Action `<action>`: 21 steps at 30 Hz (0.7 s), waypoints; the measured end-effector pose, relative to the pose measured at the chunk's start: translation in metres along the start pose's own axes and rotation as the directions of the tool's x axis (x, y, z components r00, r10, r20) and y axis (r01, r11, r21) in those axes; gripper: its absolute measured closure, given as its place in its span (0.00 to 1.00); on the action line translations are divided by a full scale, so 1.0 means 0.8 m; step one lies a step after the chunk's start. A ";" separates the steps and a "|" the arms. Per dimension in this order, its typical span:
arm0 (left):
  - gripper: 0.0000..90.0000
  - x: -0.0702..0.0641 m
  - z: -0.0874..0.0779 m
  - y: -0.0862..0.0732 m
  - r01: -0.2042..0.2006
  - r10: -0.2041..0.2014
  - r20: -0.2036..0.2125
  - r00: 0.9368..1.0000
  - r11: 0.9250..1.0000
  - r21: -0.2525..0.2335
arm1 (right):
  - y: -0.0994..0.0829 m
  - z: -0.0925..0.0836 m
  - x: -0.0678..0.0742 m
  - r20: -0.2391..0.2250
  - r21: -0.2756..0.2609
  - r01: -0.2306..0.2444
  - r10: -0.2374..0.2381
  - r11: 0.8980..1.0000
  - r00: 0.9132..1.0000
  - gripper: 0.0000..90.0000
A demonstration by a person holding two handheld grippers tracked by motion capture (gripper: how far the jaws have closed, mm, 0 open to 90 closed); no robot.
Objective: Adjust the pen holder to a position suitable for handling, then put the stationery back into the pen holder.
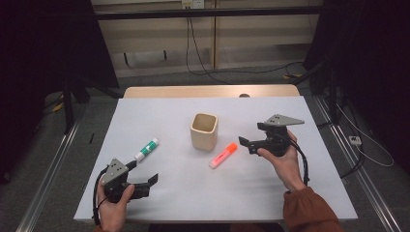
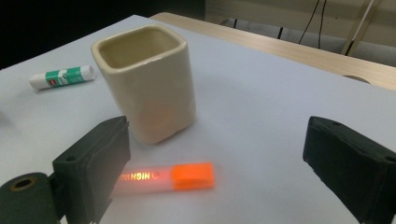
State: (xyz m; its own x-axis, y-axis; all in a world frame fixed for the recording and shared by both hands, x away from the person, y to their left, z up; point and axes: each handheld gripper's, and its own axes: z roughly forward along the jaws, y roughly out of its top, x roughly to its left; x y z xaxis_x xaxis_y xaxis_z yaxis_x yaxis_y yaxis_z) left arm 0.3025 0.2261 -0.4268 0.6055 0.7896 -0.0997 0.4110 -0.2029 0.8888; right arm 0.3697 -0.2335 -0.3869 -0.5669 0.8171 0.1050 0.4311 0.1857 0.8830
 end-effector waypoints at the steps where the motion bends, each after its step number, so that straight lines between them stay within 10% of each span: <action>1: 0.07 0.000 -0.001 0.000 -0.002 0.002 -0.004 1.000 1.000 -0.002 | -0.003 -0.003 0.000 0.005 -0.001 -0.001 0.001 1.000 1.000 0.08; 21: 0.09 0.005 -0.001 0.008 0.005 -0.006 0.061 0.998 1.000 0.007 | -0.055 -0.056 0.000 0.038 -0.020 -0.066 0.066 0.998 0.997 0.09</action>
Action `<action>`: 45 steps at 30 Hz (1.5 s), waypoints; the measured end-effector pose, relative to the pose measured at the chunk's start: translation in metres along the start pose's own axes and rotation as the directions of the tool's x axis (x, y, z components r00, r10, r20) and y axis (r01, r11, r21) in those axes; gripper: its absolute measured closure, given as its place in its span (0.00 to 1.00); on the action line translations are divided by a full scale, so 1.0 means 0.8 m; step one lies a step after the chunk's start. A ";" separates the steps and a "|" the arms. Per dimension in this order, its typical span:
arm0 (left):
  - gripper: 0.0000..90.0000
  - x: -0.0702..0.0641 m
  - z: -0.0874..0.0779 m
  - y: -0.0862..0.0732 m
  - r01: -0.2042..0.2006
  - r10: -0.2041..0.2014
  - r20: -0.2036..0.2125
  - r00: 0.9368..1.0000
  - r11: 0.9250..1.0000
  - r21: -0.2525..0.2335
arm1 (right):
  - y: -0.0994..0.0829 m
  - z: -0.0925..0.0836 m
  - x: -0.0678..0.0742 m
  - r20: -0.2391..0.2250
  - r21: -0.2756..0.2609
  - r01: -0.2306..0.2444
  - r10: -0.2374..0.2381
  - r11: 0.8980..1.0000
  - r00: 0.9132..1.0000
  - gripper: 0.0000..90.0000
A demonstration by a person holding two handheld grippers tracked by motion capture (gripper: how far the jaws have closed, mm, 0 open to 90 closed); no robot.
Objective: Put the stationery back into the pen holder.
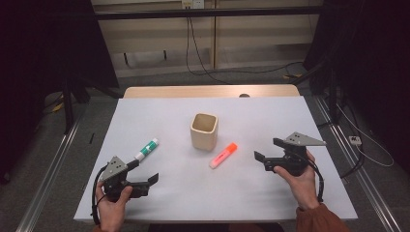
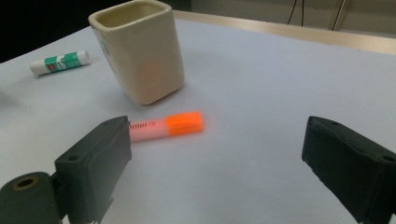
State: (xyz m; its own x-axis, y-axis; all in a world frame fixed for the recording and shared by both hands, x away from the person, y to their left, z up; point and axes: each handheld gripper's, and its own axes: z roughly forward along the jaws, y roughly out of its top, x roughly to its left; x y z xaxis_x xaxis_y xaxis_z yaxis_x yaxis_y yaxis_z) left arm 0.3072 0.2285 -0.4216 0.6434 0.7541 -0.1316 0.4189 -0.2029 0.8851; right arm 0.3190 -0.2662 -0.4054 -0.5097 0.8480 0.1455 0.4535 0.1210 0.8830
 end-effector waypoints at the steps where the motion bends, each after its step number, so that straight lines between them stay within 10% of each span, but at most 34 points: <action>1: 0.09 0.000 -0.001 0.000 0.002 -0.002 -0.006 1.000 1.000 -0.001 | -0.002 -0.001 0.003 -0.003 0.000 0.009 -0.009 1.000 1.000 0.09; 29: 0.12 0.047 0.003 0.043 0.076 -0.065 -0.081 0.995 0.987 0.144 | -0.022 -0.011 0.015 -0.049 0.007 0.027 -0.027 1.000 0.998 0.09; 37: 0.10 0.075 0.023 0.058 0.108 -0.081 -0.116 0.990 0.962 0.252 | -0.021 -0.007 0.019 -0.052 0.016 0.043 -0.042 0.999 0.998 0.09; 45: 0.21 0.088 0.060 0.068 0.059 -0.009 -0.139 0.990 0.931 0.360 | -0.024 -0.002 0.021 -0.044 0.038 0.070 -0.068 0.997 0.997 0.09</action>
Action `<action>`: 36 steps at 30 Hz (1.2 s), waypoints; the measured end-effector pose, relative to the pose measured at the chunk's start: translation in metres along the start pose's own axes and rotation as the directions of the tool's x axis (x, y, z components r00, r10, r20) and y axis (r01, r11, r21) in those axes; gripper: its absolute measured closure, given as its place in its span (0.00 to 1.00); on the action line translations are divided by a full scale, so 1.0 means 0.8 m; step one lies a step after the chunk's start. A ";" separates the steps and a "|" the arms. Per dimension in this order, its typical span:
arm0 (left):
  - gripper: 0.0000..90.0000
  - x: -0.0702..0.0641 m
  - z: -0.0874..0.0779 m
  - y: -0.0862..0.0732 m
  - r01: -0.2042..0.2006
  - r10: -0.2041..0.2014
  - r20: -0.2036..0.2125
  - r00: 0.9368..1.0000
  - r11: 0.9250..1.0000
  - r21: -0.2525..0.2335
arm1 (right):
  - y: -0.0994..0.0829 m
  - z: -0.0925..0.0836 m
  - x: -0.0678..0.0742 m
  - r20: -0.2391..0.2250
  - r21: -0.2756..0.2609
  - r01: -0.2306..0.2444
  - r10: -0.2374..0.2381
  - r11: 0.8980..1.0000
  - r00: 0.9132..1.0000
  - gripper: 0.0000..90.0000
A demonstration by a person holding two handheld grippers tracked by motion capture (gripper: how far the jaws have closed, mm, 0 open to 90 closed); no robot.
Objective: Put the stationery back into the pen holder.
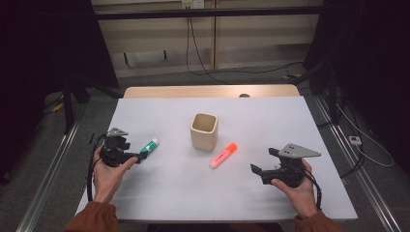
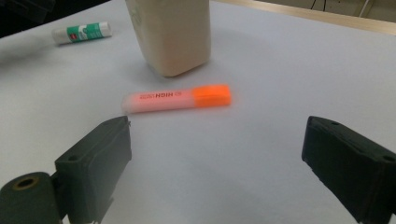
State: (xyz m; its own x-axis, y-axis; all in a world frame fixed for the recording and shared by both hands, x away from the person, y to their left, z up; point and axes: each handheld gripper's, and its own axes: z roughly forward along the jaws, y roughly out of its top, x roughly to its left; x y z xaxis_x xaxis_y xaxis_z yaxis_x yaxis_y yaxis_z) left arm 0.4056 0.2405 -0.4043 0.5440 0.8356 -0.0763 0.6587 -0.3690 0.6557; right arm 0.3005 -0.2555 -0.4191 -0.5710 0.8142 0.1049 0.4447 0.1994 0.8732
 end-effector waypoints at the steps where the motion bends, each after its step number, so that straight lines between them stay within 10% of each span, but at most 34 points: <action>1: 0.23 0.001 0.004 0.003 -0.016 0.016 -0.012 1.000 1.000 0.024 | -0.001 0.000 -0.001 -0.004 0.002 -0.010 0.010 1.000 1.000 0.09; 24: 0.68 0.008 0.047 -0.003 -0.047 0.048 -0.009 0.999 0.990 0.133 | -0.007 0.008 -0.003 -0.009 0.033 -0.012 0.013 0.999 1.000 0.09; 36: 0.73 0.005 0.046 -0.002 -0.086 0.089 -0.013 0.996 0.986 0.142 | -0.009 0.008 -0.002 -0.016 0.037 -0.010 0.011 0.999 1.000 0.09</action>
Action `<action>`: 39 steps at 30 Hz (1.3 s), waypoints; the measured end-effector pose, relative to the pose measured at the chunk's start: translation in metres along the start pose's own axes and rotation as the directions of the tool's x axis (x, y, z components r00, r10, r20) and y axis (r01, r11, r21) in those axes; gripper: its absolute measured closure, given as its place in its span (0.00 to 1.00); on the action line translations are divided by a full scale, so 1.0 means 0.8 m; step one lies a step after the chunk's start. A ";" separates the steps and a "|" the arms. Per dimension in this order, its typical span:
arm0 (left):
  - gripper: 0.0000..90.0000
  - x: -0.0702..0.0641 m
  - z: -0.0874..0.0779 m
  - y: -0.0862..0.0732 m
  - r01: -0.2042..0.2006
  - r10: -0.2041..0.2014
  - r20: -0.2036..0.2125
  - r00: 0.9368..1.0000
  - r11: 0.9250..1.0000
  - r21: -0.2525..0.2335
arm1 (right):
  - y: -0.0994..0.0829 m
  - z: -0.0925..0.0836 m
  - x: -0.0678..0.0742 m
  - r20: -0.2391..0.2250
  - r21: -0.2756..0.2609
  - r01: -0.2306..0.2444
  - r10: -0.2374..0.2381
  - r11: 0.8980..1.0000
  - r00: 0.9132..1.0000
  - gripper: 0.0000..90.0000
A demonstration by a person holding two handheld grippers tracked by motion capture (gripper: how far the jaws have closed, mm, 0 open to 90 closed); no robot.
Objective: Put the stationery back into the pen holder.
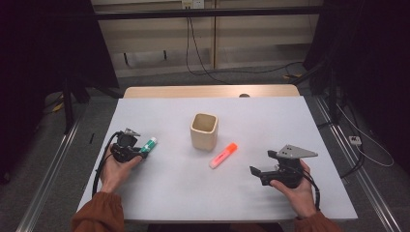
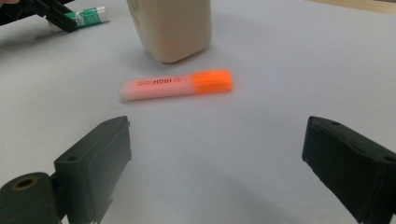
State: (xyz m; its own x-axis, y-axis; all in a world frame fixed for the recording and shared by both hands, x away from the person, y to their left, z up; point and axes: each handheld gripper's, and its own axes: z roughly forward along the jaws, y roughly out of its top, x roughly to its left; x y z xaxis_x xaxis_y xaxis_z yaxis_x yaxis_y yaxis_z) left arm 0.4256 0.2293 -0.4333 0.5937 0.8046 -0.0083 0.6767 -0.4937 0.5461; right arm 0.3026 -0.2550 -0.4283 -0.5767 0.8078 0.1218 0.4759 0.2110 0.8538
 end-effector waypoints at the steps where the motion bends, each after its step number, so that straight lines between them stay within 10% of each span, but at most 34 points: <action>1: 0.73 -0.001 0.000 0.000 -0.002 0.002 0.008 1.000 1.000 0.003 | 0.000 0.000 0.000 -0.003 0.001 -0.001 0.001 1.000 1.000 0.09; 15: 0.73 -0.032 -0.023 0.002 -0.057 0.067 0.182 0.981 0.997 -0.057 | 0.005 0.003 0.008 -0.006 0.001 0.020 -0.020 1.000 1.000 0.06; 39: 0.73 -0.124 -0.044 0.031 -0.219 0.244 0.352 0.904 0.970 -0.108 | 0.004 0.022 0.049 -0.062 0.018 0.154 -0.152 0.988 0.986 0.07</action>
State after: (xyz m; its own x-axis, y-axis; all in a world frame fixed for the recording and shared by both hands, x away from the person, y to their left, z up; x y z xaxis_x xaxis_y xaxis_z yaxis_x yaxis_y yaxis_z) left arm 0.3684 0.1489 -0.3894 0.8547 0.4906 -0.1695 0.4789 -0.6193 0.6222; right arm 0.2933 -0.2129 -0.4297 -0.6828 0.7303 0.0216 0.3935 0.3427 0.8531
